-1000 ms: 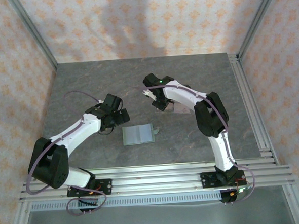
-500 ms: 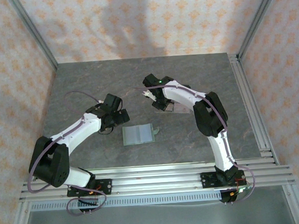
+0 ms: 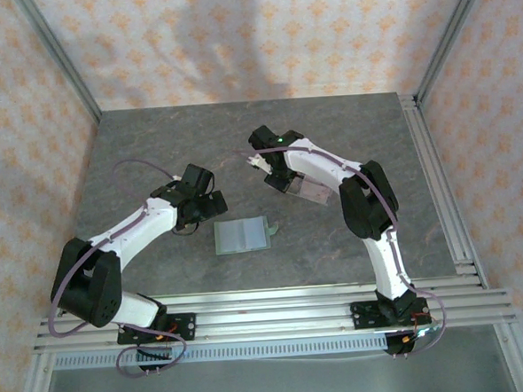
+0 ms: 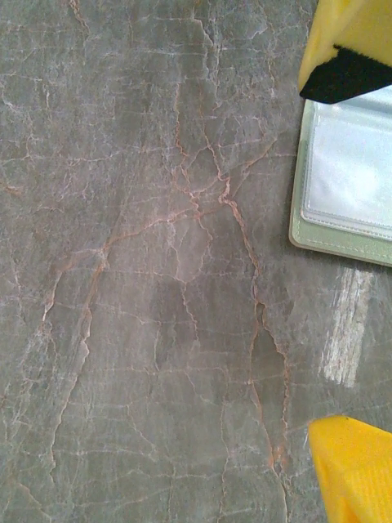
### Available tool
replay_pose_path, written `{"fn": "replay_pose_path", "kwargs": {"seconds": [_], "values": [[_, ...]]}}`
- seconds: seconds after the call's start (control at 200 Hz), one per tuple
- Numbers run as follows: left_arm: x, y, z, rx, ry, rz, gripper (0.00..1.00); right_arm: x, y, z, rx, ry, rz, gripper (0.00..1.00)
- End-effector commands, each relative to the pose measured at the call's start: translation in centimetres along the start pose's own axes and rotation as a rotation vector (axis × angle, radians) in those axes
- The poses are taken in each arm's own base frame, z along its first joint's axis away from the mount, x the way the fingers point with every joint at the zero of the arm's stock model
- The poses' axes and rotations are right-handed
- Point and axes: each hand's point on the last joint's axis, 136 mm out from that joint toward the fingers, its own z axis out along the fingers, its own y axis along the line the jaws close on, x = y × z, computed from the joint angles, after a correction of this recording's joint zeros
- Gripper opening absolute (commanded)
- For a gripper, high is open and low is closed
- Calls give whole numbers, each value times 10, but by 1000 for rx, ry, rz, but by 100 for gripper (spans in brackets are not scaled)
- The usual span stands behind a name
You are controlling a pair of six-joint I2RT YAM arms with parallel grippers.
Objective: Put the credit cards into the card holder
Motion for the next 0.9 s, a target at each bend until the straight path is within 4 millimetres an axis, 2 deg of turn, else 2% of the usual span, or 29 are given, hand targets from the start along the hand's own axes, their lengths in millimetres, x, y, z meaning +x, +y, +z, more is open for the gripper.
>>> {"fn": "replay_pose_path", "kwargs": {"seconds": [0.0,0.21,0.475,0.676,0.896], "values": [[-9,-7,-2,21,-15,2,100,-5,-9,-15,32,-15,-22,2],[-10,-9,-3,27,-14,4,100,-10,-19,-29,67,-32,-23,0],[-16,-7,-7,11,-36,16,100,-26,-21,-64,76,-104,0,0],[-23,-5,-13,3,-58,29,100,-34,-15,-96,67,-169,58,0],[-16,3,-14,-30,-31,84,100,-38,12,-136,-20,-276,218,0]]}}
